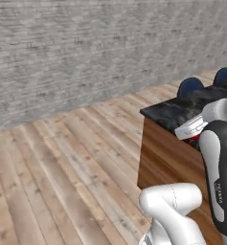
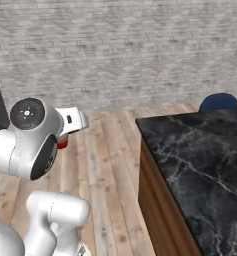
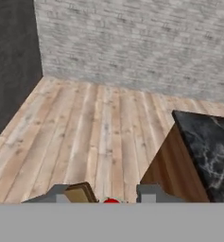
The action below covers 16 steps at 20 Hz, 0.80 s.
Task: Take the cupcakes from the fridge and place them on the empty tray on the dining counter.
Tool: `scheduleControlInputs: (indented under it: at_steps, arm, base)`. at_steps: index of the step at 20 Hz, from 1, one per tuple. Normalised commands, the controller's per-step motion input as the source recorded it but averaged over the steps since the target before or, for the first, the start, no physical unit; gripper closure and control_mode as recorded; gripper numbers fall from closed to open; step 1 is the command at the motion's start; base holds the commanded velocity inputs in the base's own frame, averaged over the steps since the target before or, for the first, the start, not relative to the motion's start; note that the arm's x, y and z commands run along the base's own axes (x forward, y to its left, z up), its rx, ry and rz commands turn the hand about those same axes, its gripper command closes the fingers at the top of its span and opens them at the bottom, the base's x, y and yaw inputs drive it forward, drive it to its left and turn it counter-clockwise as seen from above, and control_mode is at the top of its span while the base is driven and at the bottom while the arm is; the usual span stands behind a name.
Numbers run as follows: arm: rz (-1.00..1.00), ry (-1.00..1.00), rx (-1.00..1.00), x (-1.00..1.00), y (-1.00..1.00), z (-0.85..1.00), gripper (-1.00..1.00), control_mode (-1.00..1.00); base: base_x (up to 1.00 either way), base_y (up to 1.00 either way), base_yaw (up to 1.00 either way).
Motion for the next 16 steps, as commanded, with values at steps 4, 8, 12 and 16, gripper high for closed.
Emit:
scheduleControlInputs:
  at_steps: [4, 8, 12, 16]
  arm:
    - [0.00, 0.00, 0.00, 0.00, 0.00, 0.00, 1.00, 1.00]
    - [0.00, 0.00, 0.00, 0.00, 0.00, 0.00, 1.00, 1.00]
    - [0.00, 0.00, 0.00, 0.00, 0.00, 0.00, 1.00, 1.00]
    - [0.00, 0.00, 0.00, 0.00, 0.00, 0.00, 1.00, 1.00]
  base:
    - [1.00, 0.56, -0.46]
    - [1.00, 0.63, -0.43]
    - [1.00, 0.73, -0.42]
    - [1.00, 0.80, -0.42]
